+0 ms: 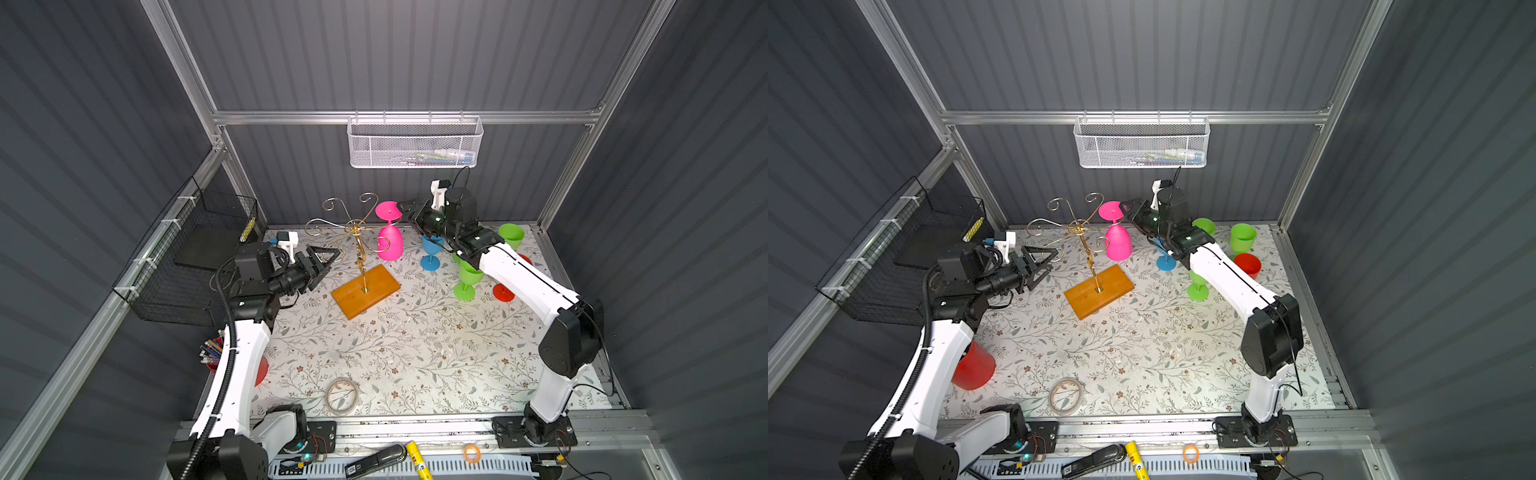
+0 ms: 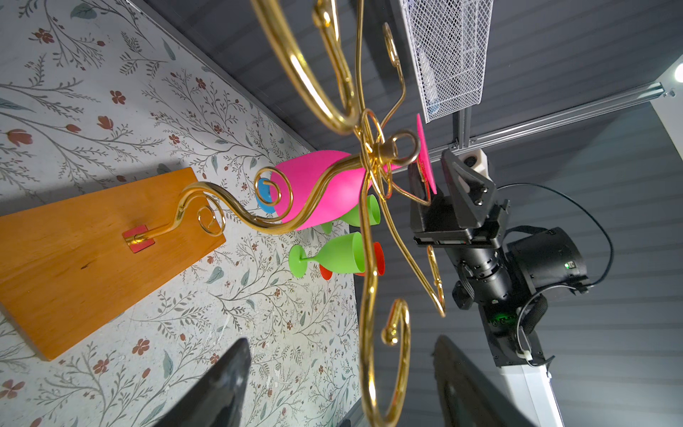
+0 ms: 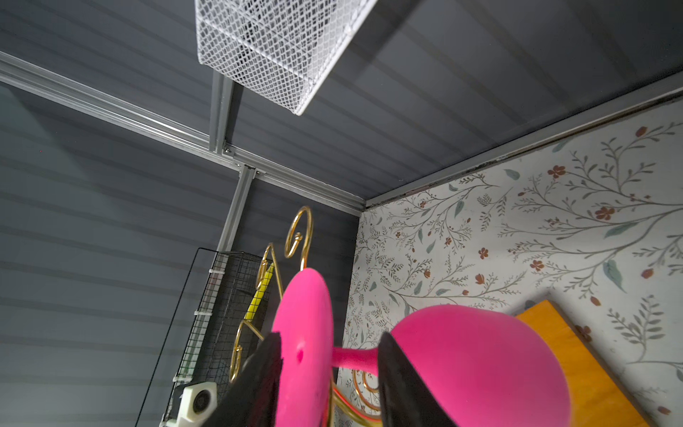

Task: Take the wine glass off the wine glass rack
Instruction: Pick up the wine glass from the wine glass rack.

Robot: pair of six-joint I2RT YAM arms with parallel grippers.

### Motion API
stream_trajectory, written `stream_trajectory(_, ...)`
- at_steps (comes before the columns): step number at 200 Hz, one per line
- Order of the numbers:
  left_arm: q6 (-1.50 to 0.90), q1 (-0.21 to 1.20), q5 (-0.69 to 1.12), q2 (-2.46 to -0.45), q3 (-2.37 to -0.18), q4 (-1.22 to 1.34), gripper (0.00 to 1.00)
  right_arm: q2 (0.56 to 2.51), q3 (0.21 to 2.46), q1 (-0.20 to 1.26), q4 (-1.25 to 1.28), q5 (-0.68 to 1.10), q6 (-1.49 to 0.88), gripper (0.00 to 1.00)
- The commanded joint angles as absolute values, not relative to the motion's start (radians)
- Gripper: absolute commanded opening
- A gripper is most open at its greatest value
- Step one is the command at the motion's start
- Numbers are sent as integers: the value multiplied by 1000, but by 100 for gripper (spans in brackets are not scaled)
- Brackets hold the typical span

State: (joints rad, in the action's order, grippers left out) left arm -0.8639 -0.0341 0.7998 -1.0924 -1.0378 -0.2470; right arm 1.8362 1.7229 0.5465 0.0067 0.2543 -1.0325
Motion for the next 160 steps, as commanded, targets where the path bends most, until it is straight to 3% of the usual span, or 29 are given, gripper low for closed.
stream_trajectory(1, -844, -34, 808, -1084, -1072, -245, 78, 1854, 1779, 544, 2, 260, -1026, 43)
stream_trajectory(160, -835, -34, 810, -1106, -1080, -239, 78, 1888, 1856, 548, -32, 268, -988, 32)
